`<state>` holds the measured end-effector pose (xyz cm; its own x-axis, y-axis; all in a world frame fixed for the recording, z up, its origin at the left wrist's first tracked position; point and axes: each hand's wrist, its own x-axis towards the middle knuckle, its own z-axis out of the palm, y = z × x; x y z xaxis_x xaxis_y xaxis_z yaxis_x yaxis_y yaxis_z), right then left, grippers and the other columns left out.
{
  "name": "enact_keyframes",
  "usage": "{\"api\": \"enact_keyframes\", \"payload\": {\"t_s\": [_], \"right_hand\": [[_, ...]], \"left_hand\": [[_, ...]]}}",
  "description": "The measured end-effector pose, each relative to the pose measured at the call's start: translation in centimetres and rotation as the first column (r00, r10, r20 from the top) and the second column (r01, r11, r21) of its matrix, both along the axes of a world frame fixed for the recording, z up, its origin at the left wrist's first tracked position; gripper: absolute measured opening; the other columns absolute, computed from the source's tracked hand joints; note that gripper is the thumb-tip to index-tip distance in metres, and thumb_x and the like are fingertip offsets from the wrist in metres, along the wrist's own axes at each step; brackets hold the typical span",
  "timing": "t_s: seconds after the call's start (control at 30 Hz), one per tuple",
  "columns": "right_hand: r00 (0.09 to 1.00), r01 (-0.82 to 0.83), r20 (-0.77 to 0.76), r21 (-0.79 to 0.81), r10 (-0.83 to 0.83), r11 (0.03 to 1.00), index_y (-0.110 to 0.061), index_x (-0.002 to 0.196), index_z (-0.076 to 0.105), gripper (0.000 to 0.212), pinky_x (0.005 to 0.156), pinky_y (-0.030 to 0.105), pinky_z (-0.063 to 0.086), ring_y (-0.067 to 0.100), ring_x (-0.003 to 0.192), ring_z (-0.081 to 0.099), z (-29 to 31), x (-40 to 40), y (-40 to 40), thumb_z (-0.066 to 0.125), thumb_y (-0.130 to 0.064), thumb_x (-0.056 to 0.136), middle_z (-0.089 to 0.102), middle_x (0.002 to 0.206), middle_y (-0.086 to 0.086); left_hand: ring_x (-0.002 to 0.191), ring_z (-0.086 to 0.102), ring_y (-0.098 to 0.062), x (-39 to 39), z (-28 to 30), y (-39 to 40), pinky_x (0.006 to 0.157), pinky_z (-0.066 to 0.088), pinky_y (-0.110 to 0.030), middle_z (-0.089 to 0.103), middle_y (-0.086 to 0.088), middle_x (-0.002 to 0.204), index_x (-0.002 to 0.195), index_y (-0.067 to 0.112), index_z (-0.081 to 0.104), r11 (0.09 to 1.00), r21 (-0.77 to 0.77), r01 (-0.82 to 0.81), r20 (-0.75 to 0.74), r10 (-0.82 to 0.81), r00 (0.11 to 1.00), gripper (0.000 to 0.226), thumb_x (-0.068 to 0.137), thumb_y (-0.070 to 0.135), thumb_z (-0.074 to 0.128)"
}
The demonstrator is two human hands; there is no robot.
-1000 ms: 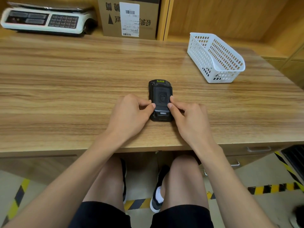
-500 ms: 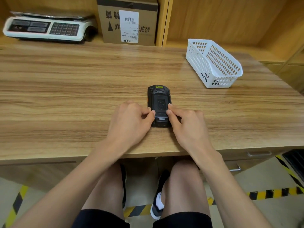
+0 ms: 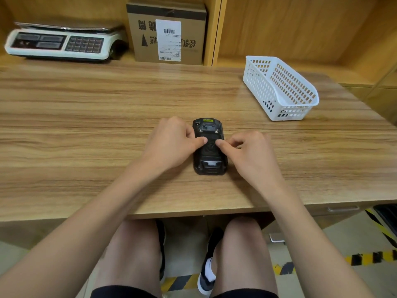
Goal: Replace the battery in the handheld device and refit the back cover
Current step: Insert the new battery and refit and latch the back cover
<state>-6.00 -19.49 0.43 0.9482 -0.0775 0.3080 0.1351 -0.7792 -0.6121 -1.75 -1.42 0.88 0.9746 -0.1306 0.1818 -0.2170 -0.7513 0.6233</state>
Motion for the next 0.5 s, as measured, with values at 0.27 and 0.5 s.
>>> {"api": "enact_keyframes", "payload": {"t_s": [0.27, 0.5], "right_hand": [[0.995, -0.032, -0.091, 0.142, 0.045, 0.989, -0.022, 0.077, 0.068, 0.017, 0.059, 0.02, 0.043, 0.007, 0.061, 0.057, -0.2, 2.5, -1.0, 0.081, -0.033, 0.077, 0.067, 0.071, -0.006], [0.98, -0.134, -0.13, 0.128, 0.151, 0.983, -0.024, 0.11, 0.068, 0.033, 0.078, 0.03, 0.051, 0.019, 0.082, 0.064, 0.0, 3.3, -1.4, 0.08, -0.027, 0.08, 0.066, 0.098, -0.003]], "left_hand": [[0.057, 0.063, -0.009, 1.8, -0.2, 0.4, 0.065, 0.055, -0.033, 0.066, 0.007, 0.056, 0.063, 0.02, 0.067, 0.994, -0.024, 0.105, -0.047, -0.106, 0.993, 0.029, 0.074, 0.041, 0.083], [0.072, 0.061, -0.008, 2.3, -1.0, 0.7, 0.077, 0.053, -0.037, 0.066, 0.008, 0.08, 0.098, 0.034, 0.066, 0.988, -0.076, 0.137, -0.004, -0.138, 0.99, 0.034, 0.071, 0.043, 0.085]]}}
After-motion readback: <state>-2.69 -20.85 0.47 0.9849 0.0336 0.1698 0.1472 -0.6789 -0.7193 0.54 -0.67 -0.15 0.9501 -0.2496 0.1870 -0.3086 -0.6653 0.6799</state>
